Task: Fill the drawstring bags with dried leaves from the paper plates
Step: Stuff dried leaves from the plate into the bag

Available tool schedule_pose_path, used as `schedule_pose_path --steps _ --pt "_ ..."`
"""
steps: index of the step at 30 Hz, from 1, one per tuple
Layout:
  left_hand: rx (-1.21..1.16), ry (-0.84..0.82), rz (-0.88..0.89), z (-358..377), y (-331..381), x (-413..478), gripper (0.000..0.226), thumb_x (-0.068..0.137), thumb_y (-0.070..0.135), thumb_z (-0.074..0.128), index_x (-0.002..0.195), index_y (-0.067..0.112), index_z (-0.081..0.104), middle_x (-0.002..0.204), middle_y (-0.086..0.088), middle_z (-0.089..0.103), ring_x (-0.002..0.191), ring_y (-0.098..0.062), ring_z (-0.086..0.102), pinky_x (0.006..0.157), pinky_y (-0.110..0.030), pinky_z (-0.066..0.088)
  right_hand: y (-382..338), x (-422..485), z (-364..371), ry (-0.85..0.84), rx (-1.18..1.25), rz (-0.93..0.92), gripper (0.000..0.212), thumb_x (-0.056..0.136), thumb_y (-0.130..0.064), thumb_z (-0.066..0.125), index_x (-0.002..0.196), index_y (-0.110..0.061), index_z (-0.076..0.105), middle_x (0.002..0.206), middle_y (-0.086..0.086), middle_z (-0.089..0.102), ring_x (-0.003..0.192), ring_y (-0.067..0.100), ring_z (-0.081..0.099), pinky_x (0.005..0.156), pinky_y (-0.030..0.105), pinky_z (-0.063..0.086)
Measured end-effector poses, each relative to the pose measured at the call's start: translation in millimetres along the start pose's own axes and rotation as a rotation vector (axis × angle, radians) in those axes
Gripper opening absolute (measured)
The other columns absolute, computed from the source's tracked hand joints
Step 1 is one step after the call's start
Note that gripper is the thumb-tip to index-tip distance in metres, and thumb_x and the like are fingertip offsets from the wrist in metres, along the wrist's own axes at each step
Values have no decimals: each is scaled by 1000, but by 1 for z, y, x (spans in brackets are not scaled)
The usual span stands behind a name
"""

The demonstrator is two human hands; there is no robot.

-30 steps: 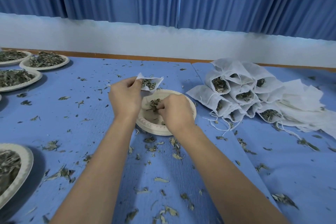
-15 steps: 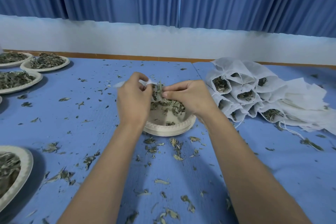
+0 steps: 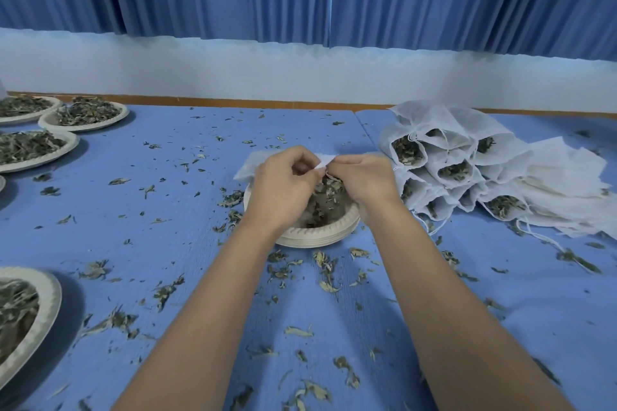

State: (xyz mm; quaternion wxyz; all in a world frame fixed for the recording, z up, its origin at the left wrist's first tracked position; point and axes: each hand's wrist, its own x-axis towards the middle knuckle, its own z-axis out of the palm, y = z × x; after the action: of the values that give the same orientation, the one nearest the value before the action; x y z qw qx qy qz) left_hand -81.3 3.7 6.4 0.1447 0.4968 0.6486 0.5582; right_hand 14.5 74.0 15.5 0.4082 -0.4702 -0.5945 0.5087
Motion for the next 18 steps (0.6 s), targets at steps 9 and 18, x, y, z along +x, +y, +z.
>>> schedule_pose_path --steps 9,18 --pt "91 -283 -82 8 2 -6 30 78 15 64 93 16 38 75 2 41 59 -13 36 51 -23 30 1 -8 7 63 39 93 31 75 1 63 50 -19 63 57 4 59 55 19 52 55 29 42" --pt "47 57 25 2 -8 -1 28 84 0 62 74 18 43 61 5 43 46 0 37 45 -12 31 -11 -20 24 -16 55 26 23 81 -6 54 87 16 59 72 23 51 69 23 41 69 50 50"
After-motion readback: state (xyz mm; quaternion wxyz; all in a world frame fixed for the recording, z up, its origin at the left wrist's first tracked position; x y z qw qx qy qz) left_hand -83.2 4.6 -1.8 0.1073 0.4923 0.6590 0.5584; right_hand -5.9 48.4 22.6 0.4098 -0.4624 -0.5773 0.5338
